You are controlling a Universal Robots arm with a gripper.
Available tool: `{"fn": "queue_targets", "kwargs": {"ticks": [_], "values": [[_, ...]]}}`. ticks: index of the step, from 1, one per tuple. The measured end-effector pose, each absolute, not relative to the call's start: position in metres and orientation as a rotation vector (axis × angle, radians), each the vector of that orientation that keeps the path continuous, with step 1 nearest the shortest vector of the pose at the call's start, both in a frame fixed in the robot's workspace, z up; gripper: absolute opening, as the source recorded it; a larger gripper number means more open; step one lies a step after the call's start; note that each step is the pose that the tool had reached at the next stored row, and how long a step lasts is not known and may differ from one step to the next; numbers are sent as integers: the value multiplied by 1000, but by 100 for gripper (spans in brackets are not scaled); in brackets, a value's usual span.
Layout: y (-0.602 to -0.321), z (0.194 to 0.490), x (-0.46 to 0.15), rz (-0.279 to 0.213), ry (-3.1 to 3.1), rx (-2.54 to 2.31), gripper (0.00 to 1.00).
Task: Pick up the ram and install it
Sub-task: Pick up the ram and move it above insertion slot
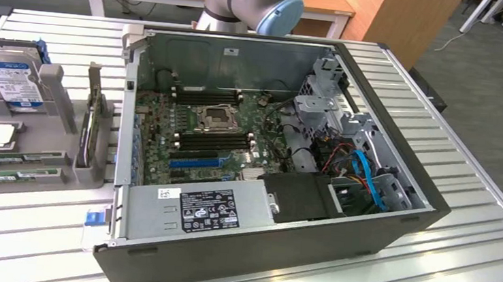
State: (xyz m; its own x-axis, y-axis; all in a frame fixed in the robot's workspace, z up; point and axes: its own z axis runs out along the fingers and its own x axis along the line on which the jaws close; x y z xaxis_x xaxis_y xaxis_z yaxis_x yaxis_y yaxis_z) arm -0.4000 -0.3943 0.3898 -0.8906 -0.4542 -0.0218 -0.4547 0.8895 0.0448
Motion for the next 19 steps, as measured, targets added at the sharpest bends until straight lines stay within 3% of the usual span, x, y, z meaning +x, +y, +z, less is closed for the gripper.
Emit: {"fn": "queue_targets", "kwargs": {"ticks": [19], "values": [[-394, 390, -400, 78, 2934, -1107, 10]]}}
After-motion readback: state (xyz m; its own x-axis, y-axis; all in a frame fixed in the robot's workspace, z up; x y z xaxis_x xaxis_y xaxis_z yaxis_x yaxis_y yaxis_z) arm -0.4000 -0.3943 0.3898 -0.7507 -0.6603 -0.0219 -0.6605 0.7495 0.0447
